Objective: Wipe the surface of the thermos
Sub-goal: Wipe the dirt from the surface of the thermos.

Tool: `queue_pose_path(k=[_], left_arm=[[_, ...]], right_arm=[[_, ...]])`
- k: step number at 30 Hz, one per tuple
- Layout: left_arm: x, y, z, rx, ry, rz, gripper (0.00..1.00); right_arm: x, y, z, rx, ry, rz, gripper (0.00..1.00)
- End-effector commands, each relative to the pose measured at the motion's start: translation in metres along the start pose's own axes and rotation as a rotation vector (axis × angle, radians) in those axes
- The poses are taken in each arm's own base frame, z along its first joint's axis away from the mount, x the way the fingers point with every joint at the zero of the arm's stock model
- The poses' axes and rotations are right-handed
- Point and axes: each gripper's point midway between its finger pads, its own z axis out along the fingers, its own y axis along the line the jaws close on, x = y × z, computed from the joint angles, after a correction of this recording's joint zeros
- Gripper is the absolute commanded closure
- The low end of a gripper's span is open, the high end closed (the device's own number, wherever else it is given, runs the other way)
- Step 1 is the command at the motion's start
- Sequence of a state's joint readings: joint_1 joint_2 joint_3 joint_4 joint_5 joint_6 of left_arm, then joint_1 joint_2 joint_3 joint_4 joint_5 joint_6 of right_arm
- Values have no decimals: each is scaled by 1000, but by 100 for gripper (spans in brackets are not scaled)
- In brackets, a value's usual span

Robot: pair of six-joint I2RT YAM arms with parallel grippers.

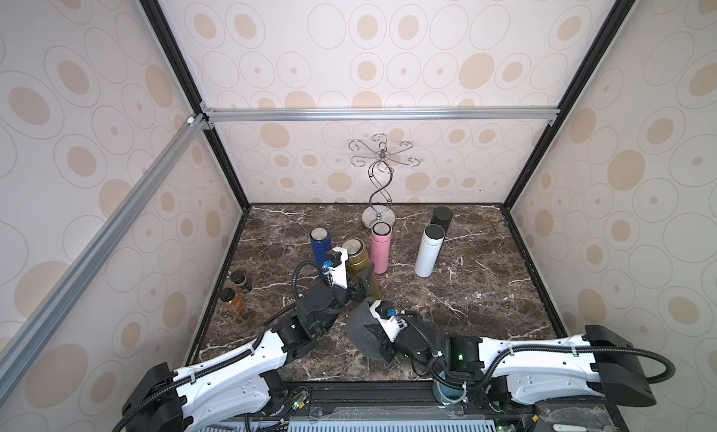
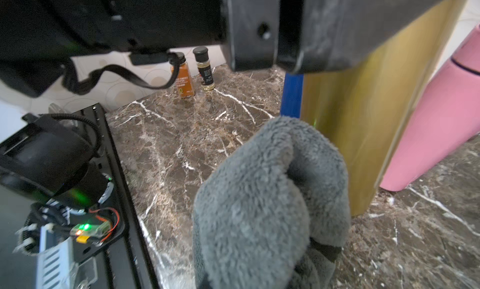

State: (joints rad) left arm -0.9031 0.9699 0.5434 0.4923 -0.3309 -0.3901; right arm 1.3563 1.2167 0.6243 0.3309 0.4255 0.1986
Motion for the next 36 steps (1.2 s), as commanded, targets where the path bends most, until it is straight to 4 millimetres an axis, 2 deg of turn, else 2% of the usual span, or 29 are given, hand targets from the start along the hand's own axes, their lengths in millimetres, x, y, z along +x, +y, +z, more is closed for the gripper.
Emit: queue_pose_path(k=[1,5,9,14,19,25,29,33,36], left_arm=[[-33,-1,-4,-20,-71,-79,100],[-32,-2,-5,-14,-81,-91,100],[-31,-1,-5,-13,-78,-82,100],[-33,-1,-10,-7,-88,-84,100],[-37,-1,-13,1,-106,-78,100],[-38,-1,-14,5,-109,-70,100],[-40,-1,-15,3,-109,-52,100],[-32,-6,-15,37,-96,14,100],[-24,-21,-19,149,-106,50,100]], right_arm=[[-44,-2,9,78,-143,-16,100],[-56,9,31,85,-152,-15,100],[-55,9,45,125,-163,2,100],[-47,-8,45,205,-167,23,100],[-29,-19,39,239,-128,54,100],[-3,-37,23,293,-80,106,100],[13,-56,4,348,-51,151,100],[14,-63,-26,314,-15,205,100],[4,-62,-48,201,-12,288,100]])
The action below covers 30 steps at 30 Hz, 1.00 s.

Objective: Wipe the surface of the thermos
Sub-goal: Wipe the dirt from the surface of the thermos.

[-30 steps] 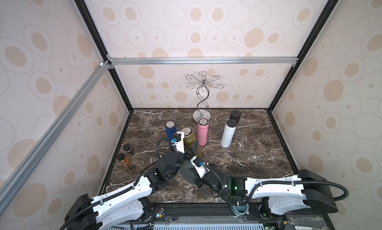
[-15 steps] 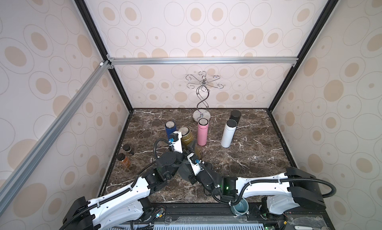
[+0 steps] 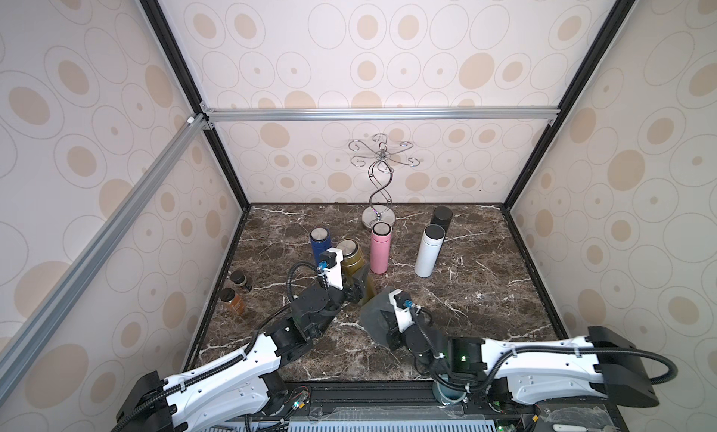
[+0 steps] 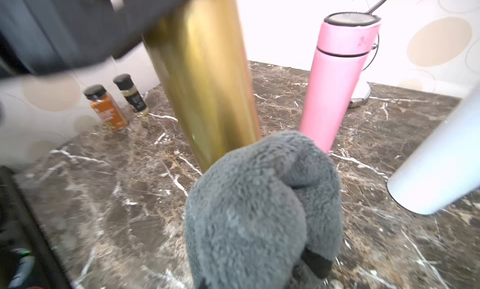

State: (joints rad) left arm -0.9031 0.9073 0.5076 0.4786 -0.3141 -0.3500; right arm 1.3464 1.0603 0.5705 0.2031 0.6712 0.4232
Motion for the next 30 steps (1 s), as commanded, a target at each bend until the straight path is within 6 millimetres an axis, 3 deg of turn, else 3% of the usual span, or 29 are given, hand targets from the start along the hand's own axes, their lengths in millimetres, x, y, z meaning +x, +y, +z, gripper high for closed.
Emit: queue_pose_path(k=[1,7,10,16,21,25,30], left_arm=[[-23,-30,-11,185,-118,32,100],[-7,-56,-25,382,-145,91,100],[-2,-68,-27,456,-133,94,100],[-1,-90,-31,583,-110,73,100],[-5,-96,-36,624,-113,64,100],[-9,-103,-42,672,-112,59,100],[-5,-105,-43,684,-98,79,100]], right_arm=[[-1,-13,-21,-70,68,117,100],[-46,-38,-62,-161,65,300,100],[-63,-42,-70,-164,63,305,100],[-77,-24,-53,-240,48,315,100],[-73,-9,-31,-301,70,325,100],[-64,-11,-19,-344,97,366,100],[-85,-9,-21,-468,77,430,100]])
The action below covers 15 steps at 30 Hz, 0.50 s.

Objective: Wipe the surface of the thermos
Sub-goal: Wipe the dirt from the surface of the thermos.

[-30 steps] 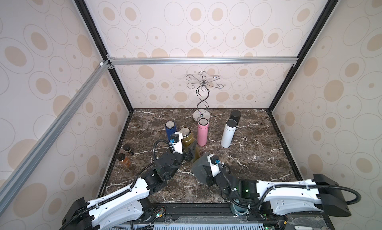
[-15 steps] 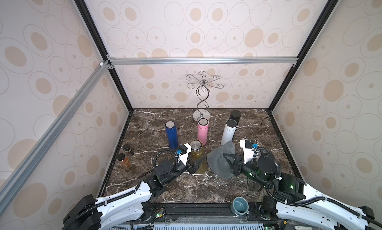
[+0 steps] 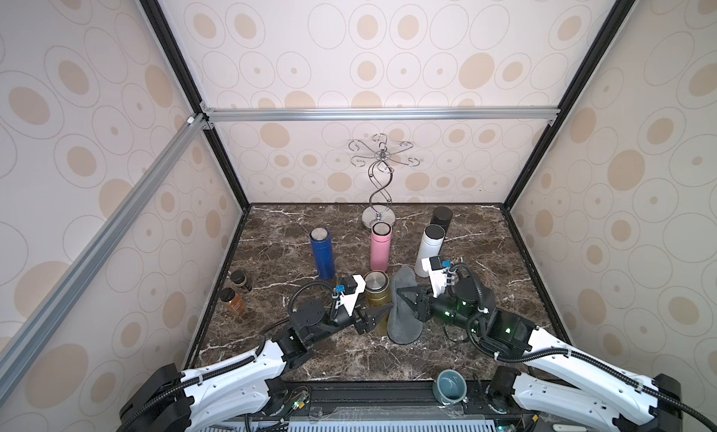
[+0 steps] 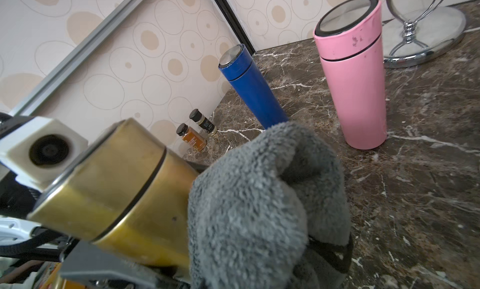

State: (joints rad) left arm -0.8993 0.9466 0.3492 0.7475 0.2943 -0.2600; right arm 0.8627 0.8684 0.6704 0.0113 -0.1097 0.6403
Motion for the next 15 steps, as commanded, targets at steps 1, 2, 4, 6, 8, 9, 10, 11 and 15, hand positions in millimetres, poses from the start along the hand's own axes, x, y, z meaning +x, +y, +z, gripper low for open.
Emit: queue_pose_path(k=[1,2,4,6,8,9,10,11,15], left_arm=[[-55,-16,0,66,-155,47,100],[-53,-16,0,67,-153,47,100],[-48,-14,3,58,-138,48,100],[-43,-11,6,46,-126,50,100],[-40,-9,8,41,-118,49,100],[-39,-8,9,35,-115,50,100],[-37,-7,9,32,-112,49,100],[-36,-6,9,27,-112,51,100],[-34,-1,9,1,-103,62,100]], right_arm=[[-19,35,-5,-194,-16,23,100],[-23,40,-6,-219,-12,22,100],[-31,50,-7,-245,-3,6,100],[-40,62,-7,-278,-2,-4,100],[-50,74,-7,-314,-8,-10,100],[-54,80,-8,-330,-10,-14,100],[-60,84,-8,-341,-17,-18,100],[-64,88,-9,-351,-25,-24,100],[-79,97,-16,-345,-57,-69,100]])
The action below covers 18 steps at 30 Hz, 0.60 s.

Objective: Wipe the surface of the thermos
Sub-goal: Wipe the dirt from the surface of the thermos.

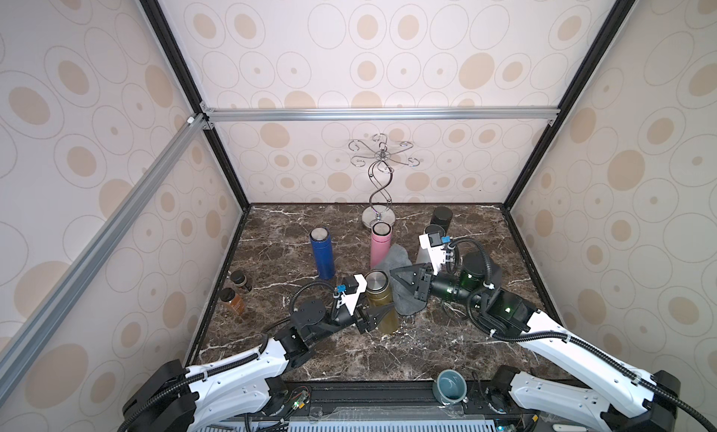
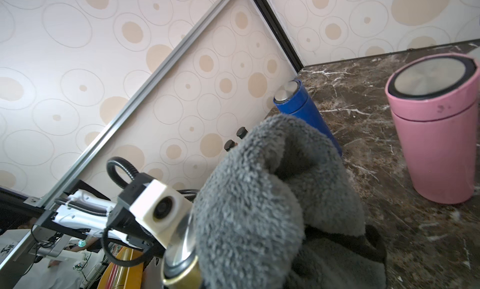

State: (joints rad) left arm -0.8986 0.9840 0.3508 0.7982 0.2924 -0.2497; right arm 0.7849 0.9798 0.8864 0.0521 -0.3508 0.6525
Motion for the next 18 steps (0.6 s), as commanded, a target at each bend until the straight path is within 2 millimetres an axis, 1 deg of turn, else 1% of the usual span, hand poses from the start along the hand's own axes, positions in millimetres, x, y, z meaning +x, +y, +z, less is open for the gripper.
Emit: queue_pose_path(k=[1,4,6,9,12,13,15,18], left_arm=[[-33,0,5,-10,-90,47,100],[-34,4,3,-34,-100,50,100],[-32,5,5,-40,-84,59,100],[-26,8,7,-49,-73,61,100],[-22,9,9,-50,-61,62,100],[-22,9,9,-50,-62,61,100],[-23,10,9,-55,-65,62,100],[-24,10,9,-57,-68,64,100]], right_arm=[[-23,39,-10,-107,-39,-77,100],[-28,32,-15,-49,-63,-102,100],[-31,28,-18,-17,-82,-112,100],[-41,38,-19,-34,-88,-125,100],[-47,53,-13,-92,-70,-110,100],[-47,57,-10,-115,-56,-104,100],[-46,58,-3,-127,-29,-95,100],[-39,53,9,-134,5,-69,100]])
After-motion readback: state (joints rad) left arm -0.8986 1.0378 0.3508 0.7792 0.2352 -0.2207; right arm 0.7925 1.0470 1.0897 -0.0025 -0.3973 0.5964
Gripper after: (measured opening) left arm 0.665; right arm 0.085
